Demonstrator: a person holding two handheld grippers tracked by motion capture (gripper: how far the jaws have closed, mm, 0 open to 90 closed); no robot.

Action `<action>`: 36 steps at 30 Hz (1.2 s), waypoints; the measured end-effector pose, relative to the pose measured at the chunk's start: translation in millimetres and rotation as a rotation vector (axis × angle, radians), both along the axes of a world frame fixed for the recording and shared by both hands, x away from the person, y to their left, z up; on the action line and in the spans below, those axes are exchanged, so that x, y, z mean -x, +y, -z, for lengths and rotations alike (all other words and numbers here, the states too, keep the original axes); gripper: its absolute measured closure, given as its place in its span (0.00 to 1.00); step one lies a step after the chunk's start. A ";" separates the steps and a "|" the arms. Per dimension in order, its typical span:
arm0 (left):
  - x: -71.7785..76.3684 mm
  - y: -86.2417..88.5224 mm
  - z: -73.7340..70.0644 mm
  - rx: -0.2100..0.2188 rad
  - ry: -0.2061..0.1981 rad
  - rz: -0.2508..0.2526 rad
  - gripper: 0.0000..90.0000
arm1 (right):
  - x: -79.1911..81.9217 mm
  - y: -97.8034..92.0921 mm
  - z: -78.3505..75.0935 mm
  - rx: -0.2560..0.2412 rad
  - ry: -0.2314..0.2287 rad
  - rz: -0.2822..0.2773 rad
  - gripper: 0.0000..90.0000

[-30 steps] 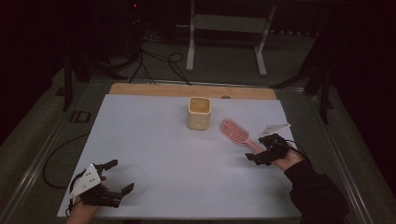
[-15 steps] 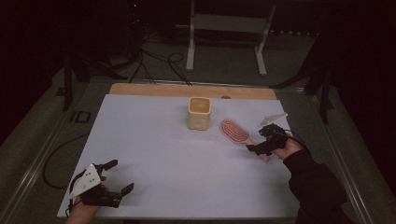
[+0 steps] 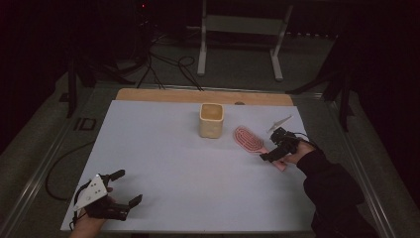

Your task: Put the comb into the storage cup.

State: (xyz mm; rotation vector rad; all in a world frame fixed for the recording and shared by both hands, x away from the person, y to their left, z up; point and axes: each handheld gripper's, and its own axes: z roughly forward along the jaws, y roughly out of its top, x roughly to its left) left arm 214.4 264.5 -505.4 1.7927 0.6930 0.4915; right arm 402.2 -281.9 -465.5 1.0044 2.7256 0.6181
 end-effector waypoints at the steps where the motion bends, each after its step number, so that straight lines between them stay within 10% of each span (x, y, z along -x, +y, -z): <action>1: 0.0 0.1 0.0 0.000 0.000 -0.001 0.00 | -1.3 0.5 0.8 0.000 -0.003 0.001 0.14; 21: -0.2 0.2 0.2 -0.001 0.000 -0.001 0.00 | -16.4 17.8 13.3 0.145 0.102 -0.022 0.53; 36: -0.3 0.3 0.3 -0.005 -0.002 -0.005 0.00 | -27.4 27.2 20.8 0.213 0.126 0.077 0.66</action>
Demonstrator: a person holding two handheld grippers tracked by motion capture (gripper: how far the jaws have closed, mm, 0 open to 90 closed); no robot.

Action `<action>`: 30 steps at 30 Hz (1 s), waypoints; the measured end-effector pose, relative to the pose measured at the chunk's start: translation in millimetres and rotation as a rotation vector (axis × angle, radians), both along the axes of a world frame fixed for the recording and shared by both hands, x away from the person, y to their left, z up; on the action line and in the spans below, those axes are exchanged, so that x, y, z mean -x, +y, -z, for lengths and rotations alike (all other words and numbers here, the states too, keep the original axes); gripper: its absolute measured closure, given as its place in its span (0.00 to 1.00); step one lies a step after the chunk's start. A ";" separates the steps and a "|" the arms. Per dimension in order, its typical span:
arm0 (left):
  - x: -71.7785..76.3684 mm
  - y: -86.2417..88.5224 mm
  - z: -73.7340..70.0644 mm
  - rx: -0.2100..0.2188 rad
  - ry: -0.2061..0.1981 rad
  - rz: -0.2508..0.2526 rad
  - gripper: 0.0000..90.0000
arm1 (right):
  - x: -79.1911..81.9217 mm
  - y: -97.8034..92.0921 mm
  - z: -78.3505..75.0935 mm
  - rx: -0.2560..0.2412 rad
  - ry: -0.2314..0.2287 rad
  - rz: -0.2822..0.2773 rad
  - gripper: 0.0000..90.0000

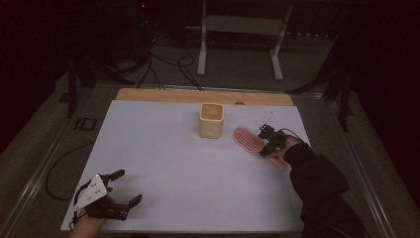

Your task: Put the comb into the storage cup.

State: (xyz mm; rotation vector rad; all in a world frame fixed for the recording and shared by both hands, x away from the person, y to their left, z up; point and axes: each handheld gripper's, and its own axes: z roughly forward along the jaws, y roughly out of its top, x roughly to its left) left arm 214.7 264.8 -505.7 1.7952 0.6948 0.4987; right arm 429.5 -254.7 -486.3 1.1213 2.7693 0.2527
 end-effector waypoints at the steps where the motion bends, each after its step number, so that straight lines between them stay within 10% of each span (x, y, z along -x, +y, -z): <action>1: 0.0 0.0 0.0 0.000 0.000 0.000 0.00 | 0.0 0.9 0.9 0.000 0.003 0.002 0.66; 30: -0.3 0.6 0.2 0.005 0.002 -0.004 0.00 | 8.0 9.4 5.0 0.031 -0.052 -0.016 0.78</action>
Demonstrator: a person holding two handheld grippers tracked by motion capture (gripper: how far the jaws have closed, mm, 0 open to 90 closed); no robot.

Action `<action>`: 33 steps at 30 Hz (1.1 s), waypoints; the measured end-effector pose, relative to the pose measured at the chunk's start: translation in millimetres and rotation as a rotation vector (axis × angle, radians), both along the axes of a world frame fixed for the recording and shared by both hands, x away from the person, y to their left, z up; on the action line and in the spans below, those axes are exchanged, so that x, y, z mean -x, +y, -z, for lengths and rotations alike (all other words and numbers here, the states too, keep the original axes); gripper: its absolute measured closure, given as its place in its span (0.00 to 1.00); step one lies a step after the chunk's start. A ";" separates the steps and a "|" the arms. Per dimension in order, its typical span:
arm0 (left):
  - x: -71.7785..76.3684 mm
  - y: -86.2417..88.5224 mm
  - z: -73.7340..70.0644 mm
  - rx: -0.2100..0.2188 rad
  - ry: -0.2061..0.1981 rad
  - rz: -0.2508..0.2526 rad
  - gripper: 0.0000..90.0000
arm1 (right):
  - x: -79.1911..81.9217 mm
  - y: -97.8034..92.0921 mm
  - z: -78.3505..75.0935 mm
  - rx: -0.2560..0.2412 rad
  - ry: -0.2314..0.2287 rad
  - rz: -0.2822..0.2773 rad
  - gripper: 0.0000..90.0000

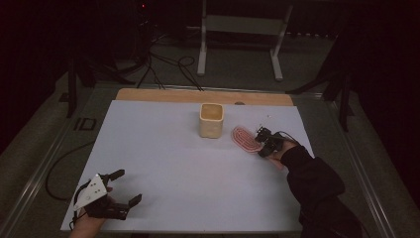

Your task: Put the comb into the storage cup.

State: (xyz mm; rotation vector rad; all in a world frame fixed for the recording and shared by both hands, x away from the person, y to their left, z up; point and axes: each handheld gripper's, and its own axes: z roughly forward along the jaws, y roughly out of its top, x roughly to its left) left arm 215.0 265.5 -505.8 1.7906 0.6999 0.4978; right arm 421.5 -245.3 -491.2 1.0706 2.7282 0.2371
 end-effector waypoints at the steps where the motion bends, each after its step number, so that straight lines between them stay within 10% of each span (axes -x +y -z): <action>1: 0.1 0.0 -0.1 0.000 -0.001 0.000 0.00 | 0.1 -0.5 -0.4 -0.006 -0.007 0.000 0.78; 33: 0.8 -1.1 -0.5 -0.002 -0.007 0.004 0.00 | 23.6 -24.1 -27.9 -0.280 -0.174 0.091 0.78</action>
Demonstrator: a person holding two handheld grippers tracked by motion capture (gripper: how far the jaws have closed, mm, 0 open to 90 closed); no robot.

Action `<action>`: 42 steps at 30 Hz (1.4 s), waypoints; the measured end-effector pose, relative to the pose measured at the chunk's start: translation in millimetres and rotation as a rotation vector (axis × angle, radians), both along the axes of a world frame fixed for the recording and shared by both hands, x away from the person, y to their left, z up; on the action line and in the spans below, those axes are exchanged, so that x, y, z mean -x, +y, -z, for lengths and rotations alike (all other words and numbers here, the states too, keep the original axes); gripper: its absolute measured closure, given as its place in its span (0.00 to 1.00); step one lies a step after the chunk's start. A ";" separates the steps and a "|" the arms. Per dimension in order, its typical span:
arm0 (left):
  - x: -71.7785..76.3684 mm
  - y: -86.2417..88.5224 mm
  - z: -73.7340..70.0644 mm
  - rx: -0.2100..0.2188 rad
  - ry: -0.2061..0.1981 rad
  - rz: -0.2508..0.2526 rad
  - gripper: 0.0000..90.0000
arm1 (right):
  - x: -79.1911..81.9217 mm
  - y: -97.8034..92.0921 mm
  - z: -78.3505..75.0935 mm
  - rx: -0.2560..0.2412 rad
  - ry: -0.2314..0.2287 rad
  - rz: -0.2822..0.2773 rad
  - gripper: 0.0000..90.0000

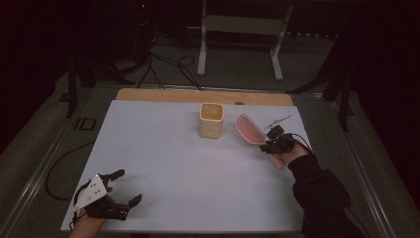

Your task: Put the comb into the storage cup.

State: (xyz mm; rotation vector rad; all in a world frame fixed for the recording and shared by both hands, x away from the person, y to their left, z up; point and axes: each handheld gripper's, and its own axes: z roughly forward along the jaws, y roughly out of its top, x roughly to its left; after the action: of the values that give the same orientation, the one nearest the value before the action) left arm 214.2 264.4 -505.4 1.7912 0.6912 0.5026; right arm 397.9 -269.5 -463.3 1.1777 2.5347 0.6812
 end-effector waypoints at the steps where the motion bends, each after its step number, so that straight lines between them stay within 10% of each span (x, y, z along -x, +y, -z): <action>1: 0.0 0.0 0.0 -0.001 0.000 0.000 0.00 | 0.4 -0.2 -1.5 -0.002 -0.012 0.002 0.78; 30: -0.7 1.1 0.4 0.007 0.005 -0.005 0.00 | 11.3 5.8 -47.6 -0.190 -0.279 0.032 0.78; 42: -0.6 1.3 0.5 0.004 0.005 -0.005 0.00 | 8.1 22.3 -58.5 -0.242 -0.321 0.011 0.78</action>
State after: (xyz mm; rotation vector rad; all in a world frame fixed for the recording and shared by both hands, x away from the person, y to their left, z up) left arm 214.8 265.7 -505.9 1.7882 0.7003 0.4995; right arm 389.8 -247.1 -404.8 1.0523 2.2229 1.1030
